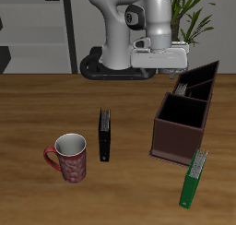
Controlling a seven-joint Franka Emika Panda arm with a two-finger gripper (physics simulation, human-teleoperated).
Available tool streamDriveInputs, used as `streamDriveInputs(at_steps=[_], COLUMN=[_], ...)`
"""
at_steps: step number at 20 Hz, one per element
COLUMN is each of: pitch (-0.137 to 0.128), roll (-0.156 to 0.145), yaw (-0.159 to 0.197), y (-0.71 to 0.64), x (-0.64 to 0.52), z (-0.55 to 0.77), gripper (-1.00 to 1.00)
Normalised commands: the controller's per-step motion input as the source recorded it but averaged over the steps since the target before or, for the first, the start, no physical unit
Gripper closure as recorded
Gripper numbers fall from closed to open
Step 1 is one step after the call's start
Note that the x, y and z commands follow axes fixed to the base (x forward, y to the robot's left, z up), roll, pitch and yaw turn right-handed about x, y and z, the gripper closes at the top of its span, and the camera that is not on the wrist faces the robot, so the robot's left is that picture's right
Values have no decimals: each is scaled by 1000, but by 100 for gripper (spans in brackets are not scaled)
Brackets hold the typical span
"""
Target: Place the yellow book into the left desk caddy's front compartment and place the green book into the left desk caddy's left compartment and place the black book into the left desk caddy's back compartment
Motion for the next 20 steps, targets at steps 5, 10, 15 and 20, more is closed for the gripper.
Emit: streamDriveInputs(at_steps=[5,10,15,20], pitch=[5,51,76,41], roll=[-54,-71,-60,-35], yaw=[31,24,28,56], y=[-474,-503,-283,62], x=[32,134,254,407], z=[280,133,126,137], gripper=[-100,-100,-100,-100])
